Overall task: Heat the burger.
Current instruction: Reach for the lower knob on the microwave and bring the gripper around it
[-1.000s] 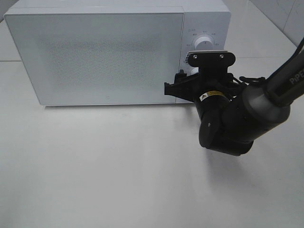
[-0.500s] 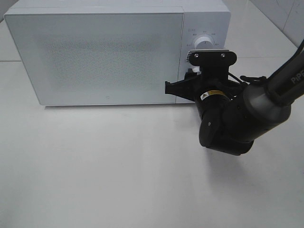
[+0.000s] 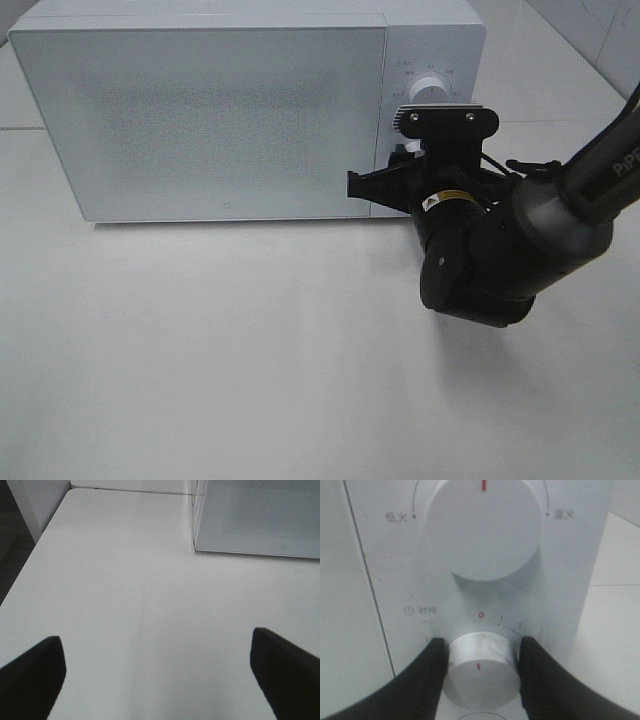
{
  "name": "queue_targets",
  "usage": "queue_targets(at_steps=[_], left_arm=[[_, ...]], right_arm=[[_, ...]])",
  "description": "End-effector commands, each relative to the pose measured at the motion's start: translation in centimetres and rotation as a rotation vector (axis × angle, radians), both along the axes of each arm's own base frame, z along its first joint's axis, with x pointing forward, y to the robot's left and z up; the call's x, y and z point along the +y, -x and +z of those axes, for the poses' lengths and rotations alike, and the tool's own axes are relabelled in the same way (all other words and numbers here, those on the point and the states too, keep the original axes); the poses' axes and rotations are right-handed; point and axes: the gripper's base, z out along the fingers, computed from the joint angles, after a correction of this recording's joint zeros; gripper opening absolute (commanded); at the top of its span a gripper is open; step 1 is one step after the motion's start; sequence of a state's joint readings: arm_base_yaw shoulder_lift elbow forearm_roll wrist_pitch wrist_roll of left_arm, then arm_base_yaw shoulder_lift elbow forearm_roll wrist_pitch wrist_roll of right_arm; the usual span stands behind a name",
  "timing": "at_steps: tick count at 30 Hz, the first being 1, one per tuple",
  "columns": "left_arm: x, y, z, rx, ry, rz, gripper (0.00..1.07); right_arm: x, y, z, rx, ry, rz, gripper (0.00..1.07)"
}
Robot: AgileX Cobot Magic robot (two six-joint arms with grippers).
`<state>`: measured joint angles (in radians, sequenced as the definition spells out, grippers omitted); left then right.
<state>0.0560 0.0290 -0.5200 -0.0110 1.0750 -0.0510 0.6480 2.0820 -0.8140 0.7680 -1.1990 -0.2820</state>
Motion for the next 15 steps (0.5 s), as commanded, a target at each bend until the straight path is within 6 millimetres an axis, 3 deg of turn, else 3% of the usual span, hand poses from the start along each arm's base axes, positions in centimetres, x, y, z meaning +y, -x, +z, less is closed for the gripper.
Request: queue_targets(at_steps=[1,5,15], left_arm=[[0.0,-0.1,0.0,-0.006,0.002,0.001,0.92],[0.0,-0.1,0.0,-0.006,0.002,0.001,0.92],[0.0,-0.1,0.0,-0.006,0.002,0.001,0.92]], right_arm=[[0.4,-0.4,0.9,-0.055,-0.019,0.048,0.0],[0.5,-0.4,1.0,-0.066,-0.09,0.047,0.0],[1.4,-0.3,1.2,-0.064,-0.545,0.088,0.0]])
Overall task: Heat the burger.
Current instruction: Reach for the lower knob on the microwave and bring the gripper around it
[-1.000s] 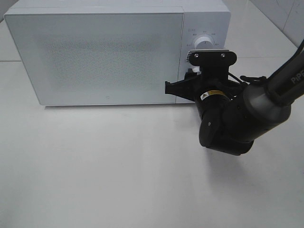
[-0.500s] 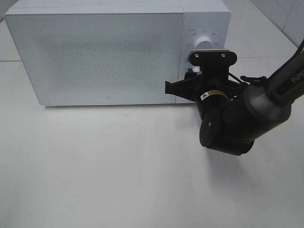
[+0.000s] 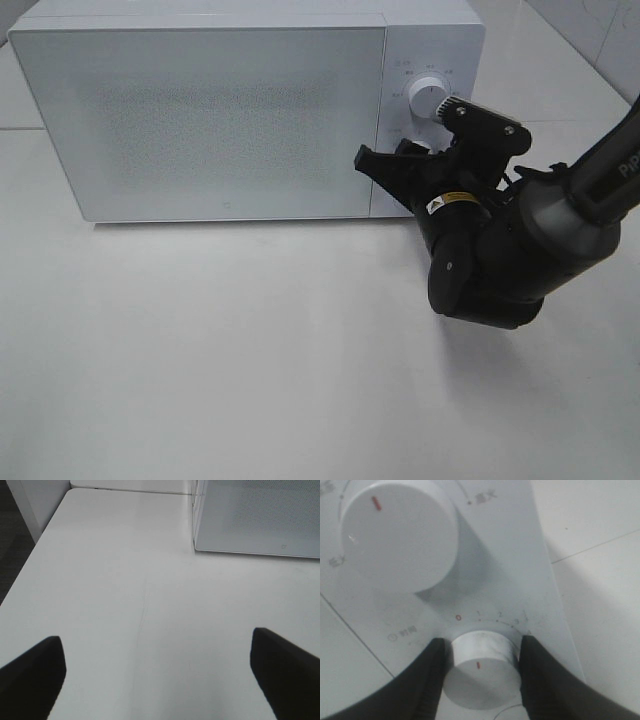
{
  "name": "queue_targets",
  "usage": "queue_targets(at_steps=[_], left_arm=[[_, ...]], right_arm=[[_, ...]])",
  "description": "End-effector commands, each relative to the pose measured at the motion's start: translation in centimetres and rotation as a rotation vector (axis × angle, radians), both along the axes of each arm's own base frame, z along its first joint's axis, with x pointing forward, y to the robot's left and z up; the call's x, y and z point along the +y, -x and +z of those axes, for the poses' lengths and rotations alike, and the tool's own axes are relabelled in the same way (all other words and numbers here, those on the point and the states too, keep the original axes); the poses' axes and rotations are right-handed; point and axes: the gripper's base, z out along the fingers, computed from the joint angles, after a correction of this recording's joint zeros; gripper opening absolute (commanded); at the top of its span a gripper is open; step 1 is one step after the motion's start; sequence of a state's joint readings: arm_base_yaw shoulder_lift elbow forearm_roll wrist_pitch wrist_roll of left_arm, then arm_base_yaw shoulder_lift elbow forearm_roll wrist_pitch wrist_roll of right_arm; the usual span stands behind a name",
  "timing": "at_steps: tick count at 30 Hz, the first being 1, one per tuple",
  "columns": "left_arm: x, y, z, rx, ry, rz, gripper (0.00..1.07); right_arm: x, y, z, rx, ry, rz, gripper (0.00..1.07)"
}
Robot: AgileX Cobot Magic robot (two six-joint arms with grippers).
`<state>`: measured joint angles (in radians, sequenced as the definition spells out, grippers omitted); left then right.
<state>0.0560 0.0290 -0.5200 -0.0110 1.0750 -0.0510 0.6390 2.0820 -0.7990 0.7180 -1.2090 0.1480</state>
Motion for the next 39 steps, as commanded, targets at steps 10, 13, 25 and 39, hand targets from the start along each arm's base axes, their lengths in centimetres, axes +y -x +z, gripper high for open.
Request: queue_targets(at_steps=[10,13,25,39], left_arm=[[0.0,-0.1,0.0,-0.006,0.002,0.001,0.92],[0.0,-0.1,0.0,-0.006,0.002,0.001,0.92],[0.0,-0.1,0.0,-0.006,0.002,0.001,0.92],[0.0,-0.1,0.0,-0.006,0.002,0.001,0.92]], right_arm=[[2.4,-0.3,1.5,-0.021,-0.67,0.147,0.0],[2.5,-0.3,1.5,-0.002,-0.809,0.137,0.0],[2.6,-0.3,2.1,0.013,-1.265,0.109,0.0],[2.5,-0.3,2.5,-0.015,-1.409,0.113,0.0]])
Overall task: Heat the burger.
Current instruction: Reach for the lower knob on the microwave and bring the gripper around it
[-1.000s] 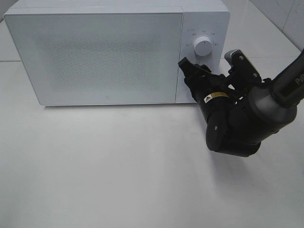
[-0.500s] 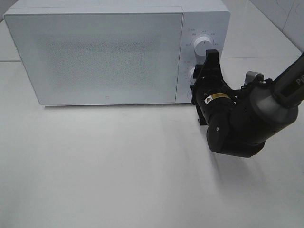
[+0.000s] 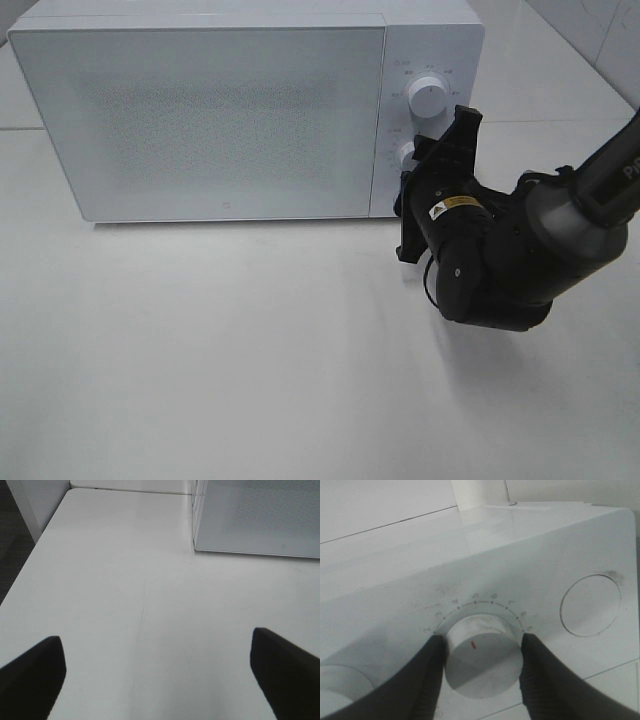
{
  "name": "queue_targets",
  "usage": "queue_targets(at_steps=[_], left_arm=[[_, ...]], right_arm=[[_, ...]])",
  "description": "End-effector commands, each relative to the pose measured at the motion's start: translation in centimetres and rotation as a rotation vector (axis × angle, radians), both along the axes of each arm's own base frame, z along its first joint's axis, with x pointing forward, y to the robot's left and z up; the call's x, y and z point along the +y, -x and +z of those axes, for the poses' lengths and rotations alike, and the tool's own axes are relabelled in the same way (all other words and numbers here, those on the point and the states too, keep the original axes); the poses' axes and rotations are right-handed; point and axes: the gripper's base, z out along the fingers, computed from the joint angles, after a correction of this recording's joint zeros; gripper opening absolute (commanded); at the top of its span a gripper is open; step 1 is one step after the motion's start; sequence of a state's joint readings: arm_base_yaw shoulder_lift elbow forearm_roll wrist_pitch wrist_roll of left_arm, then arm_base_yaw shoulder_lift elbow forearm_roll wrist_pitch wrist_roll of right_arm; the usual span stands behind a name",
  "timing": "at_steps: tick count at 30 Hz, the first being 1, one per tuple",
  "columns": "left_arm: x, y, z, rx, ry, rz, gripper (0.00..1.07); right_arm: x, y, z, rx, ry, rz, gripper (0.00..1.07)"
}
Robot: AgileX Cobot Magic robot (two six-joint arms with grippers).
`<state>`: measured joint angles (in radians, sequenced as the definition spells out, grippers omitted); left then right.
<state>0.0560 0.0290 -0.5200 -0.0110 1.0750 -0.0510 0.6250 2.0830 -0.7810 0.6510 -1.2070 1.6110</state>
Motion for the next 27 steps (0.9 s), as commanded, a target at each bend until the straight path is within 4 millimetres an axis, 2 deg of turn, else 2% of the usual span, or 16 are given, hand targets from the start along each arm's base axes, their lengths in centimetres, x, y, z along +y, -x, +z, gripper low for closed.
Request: queue_targets(at_steps=[1,11,14,16,19,21,23,24,27], left_arm=[[0.0,-0.1,0.0,-0.006,0.002,0.001,0.92],[0.0,-0.1,0.0,-0.006,0.002,0.001,0.92],[0.0,-0.1,0.0,-0.006,0.002,0.001,0.92],[0.0,-0.1,0.0,-0.006,0.002,0.001,0.92],[0.0,-0.1,0.0,-0.006,0.002,0.001,0.92],[0.0,-0.1,0.0,-0.006,0.002,0.001,0.92],[0.0,-0.1,0.0,-0.006,0.002,0.001,0.92],[0.0,-0.1,0.0,-0.006,0.002,0.001,0.92],[0.0,-0.1,0.0,-0.006,0.002,0.001,0.92]], right_arm=[[2.6,-0.4,2.8,-0.223,0.003,0.195,0.0],[2.4,-0.4,2.9,-0.242,0.033,0.171,0.02],[2.2,-0.5,2.9,-0.236,0.027,0.145,0.05],[1.7,-0.6,2.8,-0.223,0.019,0.092,0.11],[1.6,-0.6,2.8,-0.219,0.021,0.076,0.13],[1.0,-0.6,2.9,-0.236,0.041,0.013,0.25],[0.9,-0.6,2.9,-0.236,0.043,-0.001,0.28],[0.6,-0.6,3.0,-0.232,0.047,-0.025,0.34],[0.5,-0.6,2.9,-0.227,0.057,-0.043,0.38]])
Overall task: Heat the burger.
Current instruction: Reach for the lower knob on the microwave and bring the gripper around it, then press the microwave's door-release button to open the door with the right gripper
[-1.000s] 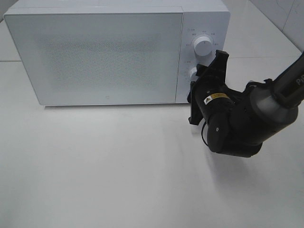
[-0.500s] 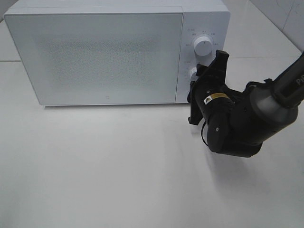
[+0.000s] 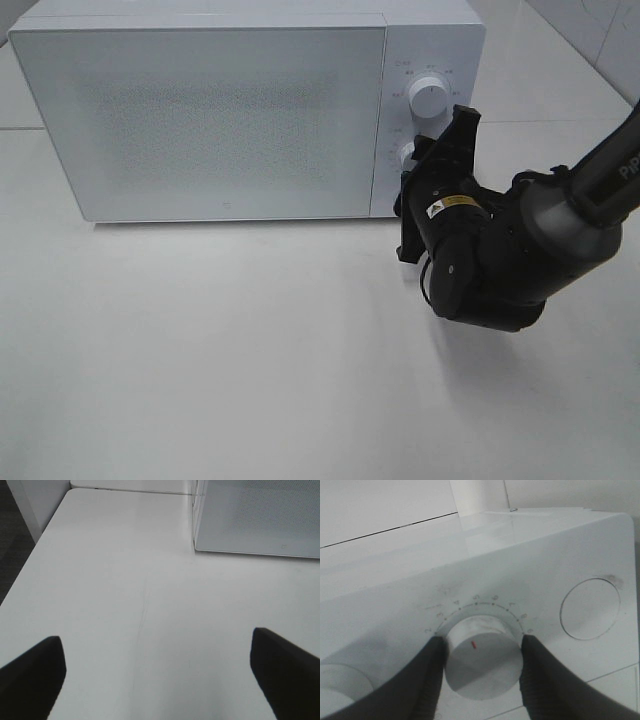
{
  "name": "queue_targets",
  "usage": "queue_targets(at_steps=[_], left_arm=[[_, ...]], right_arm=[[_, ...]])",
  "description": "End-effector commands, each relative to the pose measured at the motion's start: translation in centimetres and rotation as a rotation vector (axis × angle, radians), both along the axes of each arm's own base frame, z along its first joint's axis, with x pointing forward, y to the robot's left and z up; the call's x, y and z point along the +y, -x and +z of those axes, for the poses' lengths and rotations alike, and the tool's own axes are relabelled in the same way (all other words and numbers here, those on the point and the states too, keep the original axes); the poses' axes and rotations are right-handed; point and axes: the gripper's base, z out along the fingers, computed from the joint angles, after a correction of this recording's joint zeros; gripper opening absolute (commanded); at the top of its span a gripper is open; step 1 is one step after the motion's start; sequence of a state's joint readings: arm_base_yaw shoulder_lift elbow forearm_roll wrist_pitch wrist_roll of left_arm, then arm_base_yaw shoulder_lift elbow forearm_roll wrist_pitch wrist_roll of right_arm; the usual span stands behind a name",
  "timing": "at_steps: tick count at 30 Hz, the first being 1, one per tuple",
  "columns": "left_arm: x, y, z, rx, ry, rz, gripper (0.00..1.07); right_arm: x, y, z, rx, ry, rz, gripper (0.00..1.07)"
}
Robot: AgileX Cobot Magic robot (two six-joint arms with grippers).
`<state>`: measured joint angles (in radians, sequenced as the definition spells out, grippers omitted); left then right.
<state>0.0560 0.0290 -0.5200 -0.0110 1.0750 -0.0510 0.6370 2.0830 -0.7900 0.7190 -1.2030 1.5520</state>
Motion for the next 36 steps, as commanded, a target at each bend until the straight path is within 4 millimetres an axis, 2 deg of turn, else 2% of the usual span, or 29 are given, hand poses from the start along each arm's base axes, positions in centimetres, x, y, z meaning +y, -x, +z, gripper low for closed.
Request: queue_targets(at_steps=[1,7,8,9,11,12,13,16,24,31,36], left_arm=[[0.0,-0.1,0.0,-0.006,0.002,0.001,0.92],[0.0,-0.1,0.0,-0.006,0.002,0.001,0.92],[0.0,-0.1,0.0,-0.006,0.002,0.001,0.92],[0.0,-0.1,0.0,-0.006,0.002,0.001,0.92],[0.0,-0.1,0.0,-0.006,0.002,0.001,0.92],[0.0,-0.1,0.0,-0.006,0.002,0.001,0.92],[0.0,-0.1,0.0,-0.006,0.002,0.001,0.92],[0.0,-0.1,0.0,-0.006,0.002,0.001,0.92],[0.0,-0.1,0.0,-0.006,0.002,0.001,0.92],[0.0,-0.1,0.0,-0.006,0.002,0.001,0.92],[0.0,-0.1,0.0,-0.006,0.002,0.001,0.92]], right_arm=[[0.4,-0.7,2.9,-0.232,0.031,-0.014,0.39],[-0.3,-0.6,2.7,-0.21,0.072,-0.081,0.45],[-0.4,-0.6,2.7,-0.206,0.094,-0.083,0.5],[-0.4,-0.6,2.7,-0.206,0.094,-0.083,0.5],[-0.5,-0.4,2.9,-0.205,0.138,-0.078,0.6],[-0.5,-0.4,2.9,-0.205,0.138,-0.078,0.6],[-0.7,-0.1,3.0,-0.197,0.174,-0.073,0.66],[-0.8,0.4,3.2,-0.183,0.211,-0.05,0.72],[-0.9,2.4,2.0,-0.035,0.274,0.12,0.73],[-1.5,4.0,2.5,-0.03,0.36,0.2,0.73],[-1.6,5.3,2.6,0.038,0.408,0.299,0.73]])
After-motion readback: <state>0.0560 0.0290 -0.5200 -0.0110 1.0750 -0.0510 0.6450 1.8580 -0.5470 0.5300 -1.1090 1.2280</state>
